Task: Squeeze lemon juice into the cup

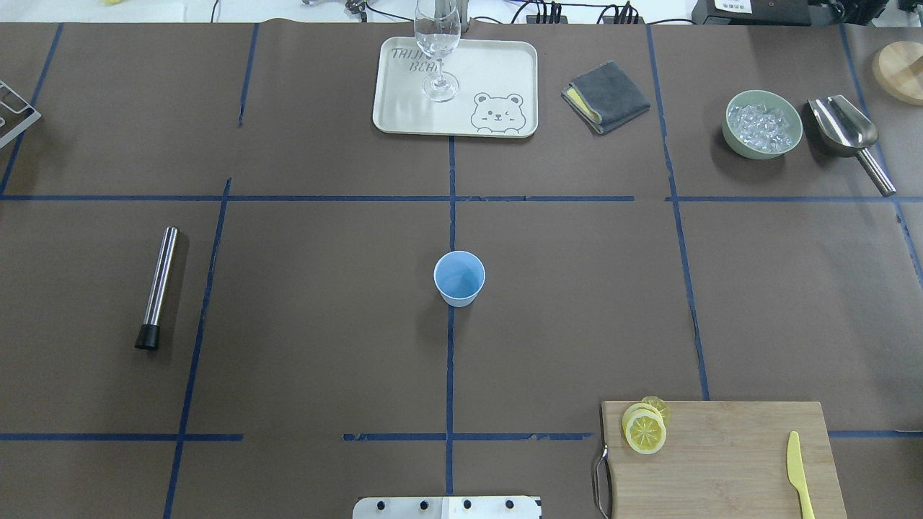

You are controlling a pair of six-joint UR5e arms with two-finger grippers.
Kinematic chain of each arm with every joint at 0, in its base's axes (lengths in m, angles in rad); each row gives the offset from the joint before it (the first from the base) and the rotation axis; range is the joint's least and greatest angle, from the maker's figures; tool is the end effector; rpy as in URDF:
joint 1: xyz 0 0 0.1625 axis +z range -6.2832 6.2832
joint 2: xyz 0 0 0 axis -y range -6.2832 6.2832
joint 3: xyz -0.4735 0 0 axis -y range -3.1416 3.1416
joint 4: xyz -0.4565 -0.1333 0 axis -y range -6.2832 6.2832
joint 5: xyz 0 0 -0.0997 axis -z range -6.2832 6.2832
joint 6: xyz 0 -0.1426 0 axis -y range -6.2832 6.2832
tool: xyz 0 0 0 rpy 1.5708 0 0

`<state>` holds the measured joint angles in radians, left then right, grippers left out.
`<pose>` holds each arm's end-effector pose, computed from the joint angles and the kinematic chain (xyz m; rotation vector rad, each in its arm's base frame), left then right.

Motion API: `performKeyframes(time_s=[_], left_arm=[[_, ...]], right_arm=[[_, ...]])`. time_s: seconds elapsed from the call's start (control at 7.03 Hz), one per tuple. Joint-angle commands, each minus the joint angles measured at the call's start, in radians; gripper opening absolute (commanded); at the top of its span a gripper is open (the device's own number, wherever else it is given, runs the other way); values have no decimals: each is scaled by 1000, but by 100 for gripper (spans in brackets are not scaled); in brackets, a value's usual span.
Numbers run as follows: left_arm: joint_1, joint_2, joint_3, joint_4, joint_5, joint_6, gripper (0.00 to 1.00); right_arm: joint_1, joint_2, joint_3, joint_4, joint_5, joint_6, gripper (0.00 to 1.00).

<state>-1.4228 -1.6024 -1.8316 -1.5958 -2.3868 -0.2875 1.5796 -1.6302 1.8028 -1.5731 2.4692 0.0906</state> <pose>0.0560 -0.5753 0.5659 0.1176 0.8539 -0.0013 0.0264 -0.5347 0.6274 0.1219 -0.9017 0.0160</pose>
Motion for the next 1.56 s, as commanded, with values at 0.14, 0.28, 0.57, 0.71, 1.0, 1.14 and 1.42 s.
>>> performKeyframes(time_s=[0.14, 0.28, 0.57, 0.71, 1.0, 1.14, 1.42], left_arm=[[88, -10, -29, -79, 0, -171, 100], [110, -36, -32, -85, 0, -217, 100], [181, -74, -61, -87, 1, -347, 100], [188, -74, -60, -123, 1, -361, 100], [186, -83, -61, -135, 3, -372, 100], [188, -88, -63, -135, 1, -377, 100], [186, -90, -64, -135, 1, -377, 100]], right_arm=[[-178, -11, 200, 4, 11, 269, 100], [-247, -16, 263, 4, -18, 379, 100], [-382, -14, 323, 21, -62, 530, 100], [-457, -17, 328, 121, -117, 667, 100], [-710, -89, 334, 392, -297, 982, 100], [-860, -95, 375, 392, -438, 1067, 100], [-1124, -91, 427, 383, -676, 1222, 100]])
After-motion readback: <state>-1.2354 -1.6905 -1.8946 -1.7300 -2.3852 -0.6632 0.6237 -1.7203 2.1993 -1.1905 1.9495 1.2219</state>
